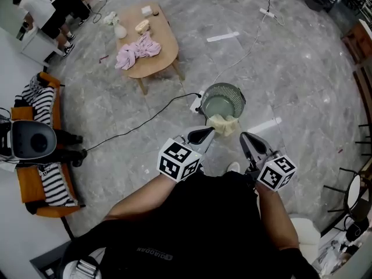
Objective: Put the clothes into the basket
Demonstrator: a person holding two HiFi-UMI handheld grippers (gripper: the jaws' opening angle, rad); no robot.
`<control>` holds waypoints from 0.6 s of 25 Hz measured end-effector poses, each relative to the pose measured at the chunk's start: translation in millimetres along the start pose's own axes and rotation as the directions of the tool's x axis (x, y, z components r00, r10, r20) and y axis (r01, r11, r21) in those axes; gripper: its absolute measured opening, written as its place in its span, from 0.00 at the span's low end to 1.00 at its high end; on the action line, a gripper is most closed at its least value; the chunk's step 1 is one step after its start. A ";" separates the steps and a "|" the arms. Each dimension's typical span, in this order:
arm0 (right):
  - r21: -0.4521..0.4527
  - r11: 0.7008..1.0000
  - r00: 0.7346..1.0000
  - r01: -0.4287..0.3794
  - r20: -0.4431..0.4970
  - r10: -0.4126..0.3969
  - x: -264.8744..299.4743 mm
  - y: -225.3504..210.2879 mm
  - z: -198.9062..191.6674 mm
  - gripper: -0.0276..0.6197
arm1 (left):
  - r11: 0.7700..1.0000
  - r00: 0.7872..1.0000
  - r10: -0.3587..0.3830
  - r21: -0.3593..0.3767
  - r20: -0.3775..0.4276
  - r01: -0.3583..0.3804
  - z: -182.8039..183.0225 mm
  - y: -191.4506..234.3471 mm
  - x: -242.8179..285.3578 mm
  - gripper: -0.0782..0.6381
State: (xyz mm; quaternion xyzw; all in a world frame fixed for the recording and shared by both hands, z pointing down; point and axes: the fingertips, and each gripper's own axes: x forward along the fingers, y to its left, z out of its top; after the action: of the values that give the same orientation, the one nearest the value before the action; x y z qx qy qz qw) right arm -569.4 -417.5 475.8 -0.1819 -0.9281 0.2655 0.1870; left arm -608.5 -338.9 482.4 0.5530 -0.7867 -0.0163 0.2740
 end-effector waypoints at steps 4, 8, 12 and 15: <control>-0.009 1.000 1.000 0.018 0.004 -0.018 -13.6 -7.1 -0.8 0.07 | 1.000 1.000 0.001 0.029 -0.006 -0.001 1.8 -13.9 2.5 0.11; -0.077 0.996 0.998 -0.053 -0.044 0.050 -28.8 1.1 -3.4 0.07 | 0.999 0.999 0.018 0.032 -0.027 -0.017 -4.8 -33.9 9.0 0.11; -0.143 0.988 0.995 -0.055 -0.093 0.042 -51.8 -5.4 -4.8 0.06 | 0.999 0.999 0.049 0.009 -0.016 -0.049 -8.9 -56.8 17.1 0.11; -0.141 0.989 0.994 -0.037 -0.110 0.021 -73.9 -23.7 -5.4 0.06 | 0.998 0.998 0.064 0.007 -0.007 -0.064 -9.0 -80.2 27.2 0.11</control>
State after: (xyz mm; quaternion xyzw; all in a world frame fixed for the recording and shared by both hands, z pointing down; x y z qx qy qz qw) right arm -508.8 -466.2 474.8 -0.2225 -0.9304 0.1911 0.2197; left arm -541.8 -391.4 474.9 0.5285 -0.8030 -0.0027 0.2755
